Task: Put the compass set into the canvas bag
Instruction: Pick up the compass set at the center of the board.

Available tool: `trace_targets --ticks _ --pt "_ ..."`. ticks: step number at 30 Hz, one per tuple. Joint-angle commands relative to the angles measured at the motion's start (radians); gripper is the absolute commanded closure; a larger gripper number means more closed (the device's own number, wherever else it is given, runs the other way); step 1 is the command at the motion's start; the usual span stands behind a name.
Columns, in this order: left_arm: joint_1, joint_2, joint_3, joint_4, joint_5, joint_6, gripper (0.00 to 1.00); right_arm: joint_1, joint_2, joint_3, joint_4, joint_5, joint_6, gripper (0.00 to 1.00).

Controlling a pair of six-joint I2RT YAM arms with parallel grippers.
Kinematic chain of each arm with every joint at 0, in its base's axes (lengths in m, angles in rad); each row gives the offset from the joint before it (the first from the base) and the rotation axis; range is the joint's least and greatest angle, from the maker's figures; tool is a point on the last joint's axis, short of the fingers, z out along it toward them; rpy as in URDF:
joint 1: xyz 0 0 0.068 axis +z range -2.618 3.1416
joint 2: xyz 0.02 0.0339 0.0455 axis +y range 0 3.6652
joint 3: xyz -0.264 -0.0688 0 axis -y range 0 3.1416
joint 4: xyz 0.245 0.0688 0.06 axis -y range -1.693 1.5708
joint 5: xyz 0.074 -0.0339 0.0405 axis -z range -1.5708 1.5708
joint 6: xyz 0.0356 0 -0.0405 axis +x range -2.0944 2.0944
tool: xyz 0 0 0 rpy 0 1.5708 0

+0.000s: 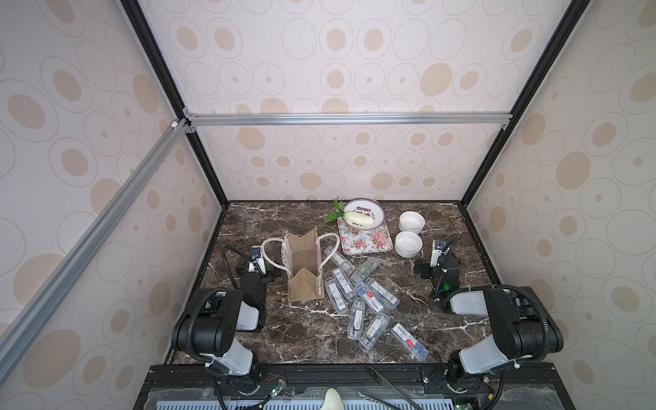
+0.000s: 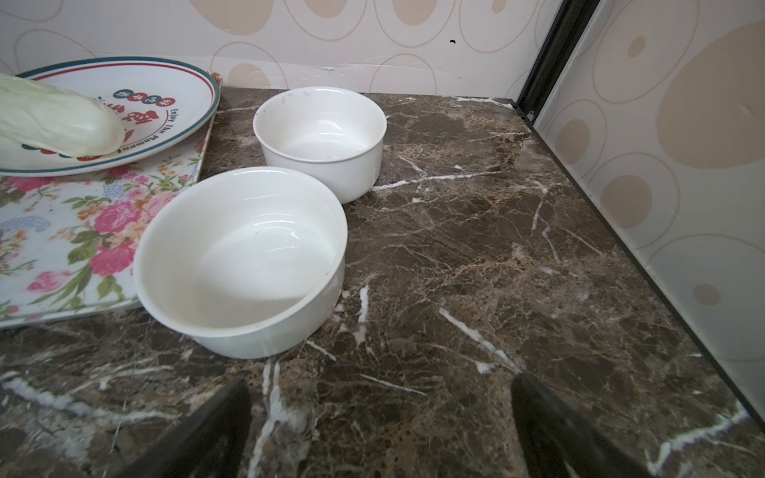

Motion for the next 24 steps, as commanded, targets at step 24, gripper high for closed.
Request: trace_targets --ticks 24 --pt "0.106 -0.622 0.385 -1.176 -0.028 -0.355 0.00 0.158 -0.302 0.604 -1.253 -0.089 0.271 0.21"
